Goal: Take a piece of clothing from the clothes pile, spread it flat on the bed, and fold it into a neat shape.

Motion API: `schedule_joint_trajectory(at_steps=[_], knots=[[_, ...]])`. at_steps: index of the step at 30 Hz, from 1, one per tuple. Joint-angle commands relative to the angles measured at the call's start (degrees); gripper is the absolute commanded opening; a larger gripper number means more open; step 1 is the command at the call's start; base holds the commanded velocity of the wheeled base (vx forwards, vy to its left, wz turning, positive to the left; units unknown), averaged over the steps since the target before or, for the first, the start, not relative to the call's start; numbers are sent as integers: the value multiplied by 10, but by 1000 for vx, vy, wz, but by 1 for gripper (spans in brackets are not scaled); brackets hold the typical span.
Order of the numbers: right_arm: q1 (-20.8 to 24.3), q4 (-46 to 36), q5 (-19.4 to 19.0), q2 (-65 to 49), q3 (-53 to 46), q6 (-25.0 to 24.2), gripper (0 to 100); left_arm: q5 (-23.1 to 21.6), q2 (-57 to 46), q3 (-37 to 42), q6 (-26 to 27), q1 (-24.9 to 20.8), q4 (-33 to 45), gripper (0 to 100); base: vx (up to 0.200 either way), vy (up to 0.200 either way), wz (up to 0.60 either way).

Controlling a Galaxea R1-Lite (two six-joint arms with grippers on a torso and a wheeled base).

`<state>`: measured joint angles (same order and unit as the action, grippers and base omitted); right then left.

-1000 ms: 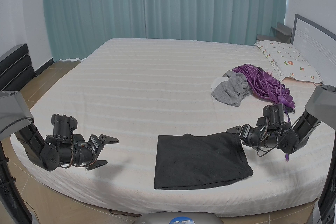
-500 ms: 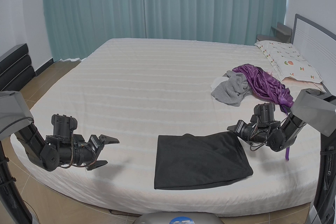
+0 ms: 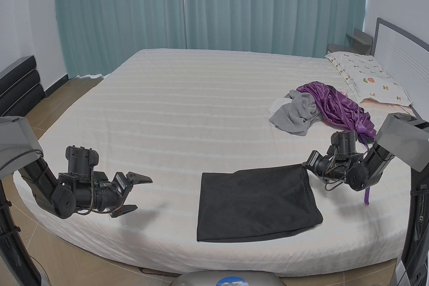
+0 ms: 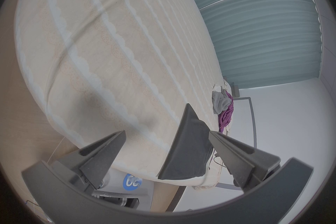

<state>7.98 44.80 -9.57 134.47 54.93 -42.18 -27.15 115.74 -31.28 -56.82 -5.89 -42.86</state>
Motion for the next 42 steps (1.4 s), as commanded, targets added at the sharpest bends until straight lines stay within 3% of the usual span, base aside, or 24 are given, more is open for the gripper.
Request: schedule_joint_trajectory(at_steps=[1, 16, 17, 22, 25, 27, 34, 40, 41, 42], knots=[[-8, 0, 0, -2, 0, -1, 0, 0, 0, 0, 0, 0, 0, 100, 0, 0, 0], [-21, -1, -3, 12, 8, -2, 0, 0, 0, 0, 0, 0, 0, 100, 0, 0, 0], [-22, 0, -3, 13, 8, -2, 100, 0, 0, 0, 0, 0, 0, 100, 0, 0, 0], [-31, 11, -3, -35, -38, -1, 100, 0, -1, 0, 0, 0, 0, 100, 0, 0, 0], [-33, 20, -26, -91, -101, 3, 100, 0, 0, 0, 0, 0, 0, 100, 0, 0, 0], [-32, 24, -65, -128, -167, 28, 100, 0, 0, 0, 0, 0, 0, 100, 0, 0, 0], [-28, 43, -121, -140, -313, 131, 100, 0, -1, 0, 0, 0, 0, 100, 0, 0, 0], [-30, 54, -123, -127, -343, 148, 100, 0, 0, 0, 0, 0, 0, 100, 0, 0, 0], [-30, 54, -123, -127, -345, 150, 0, 0, 0, 0, 0, 0, 0, 100, 0, 0, 0], [-30, 53, -123, -127, -349, 158, 0, 0, 0, 0, 0, 0, 0, 100, 0, 0, 0]])
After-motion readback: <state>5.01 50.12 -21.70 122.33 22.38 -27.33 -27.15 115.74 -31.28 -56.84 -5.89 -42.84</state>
